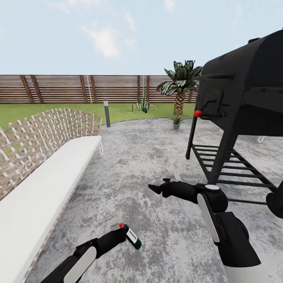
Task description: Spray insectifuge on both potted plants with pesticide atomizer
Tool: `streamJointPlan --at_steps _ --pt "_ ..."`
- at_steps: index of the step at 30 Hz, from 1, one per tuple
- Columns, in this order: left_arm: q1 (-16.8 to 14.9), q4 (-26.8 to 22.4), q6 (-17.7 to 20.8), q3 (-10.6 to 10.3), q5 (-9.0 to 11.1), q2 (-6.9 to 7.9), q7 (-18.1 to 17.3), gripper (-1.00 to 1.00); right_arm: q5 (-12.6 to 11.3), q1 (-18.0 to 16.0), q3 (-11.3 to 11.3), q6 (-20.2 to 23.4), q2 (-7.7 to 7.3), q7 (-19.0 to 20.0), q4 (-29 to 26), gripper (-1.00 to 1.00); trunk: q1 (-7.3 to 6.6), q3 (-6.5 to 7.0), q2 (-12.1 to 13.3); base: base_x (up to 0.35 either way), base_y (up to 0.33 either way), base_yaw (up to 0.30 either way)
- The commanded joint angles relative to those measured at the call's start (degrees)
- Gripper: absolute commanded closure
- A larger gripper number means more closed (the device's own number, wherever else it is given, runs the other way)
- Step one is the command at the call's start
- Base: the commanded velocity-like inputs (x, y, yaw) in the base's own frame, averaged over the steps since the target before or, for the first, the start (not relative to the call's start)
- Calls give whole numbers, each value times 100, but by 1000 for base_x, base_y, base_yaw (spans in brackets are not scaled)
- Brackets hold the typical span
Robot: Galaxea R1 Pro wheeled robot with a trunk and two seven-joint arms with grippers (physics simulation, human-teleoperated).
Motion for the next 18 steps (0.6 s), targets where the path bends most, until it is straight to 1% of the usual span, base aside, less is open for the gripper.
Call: streamJointPlan --at_steps 1,8,18 --pt "-4 -3 17 -11 48 5 -2 100 -45 -4 4 40 -2 -22 -4 -100 2 -6 -2 338 0 0" --pt "-4 3 17 -12 48 3 -1 100 -30 -4 13 40 3 -35 -4 -100 2 -6 -2 338 0 0" --pt "-4 5 17 -12 47 -4 5 100 -19 -4 -32 30 3 -40 -4 -100 2 -6 -2 338 0 0"
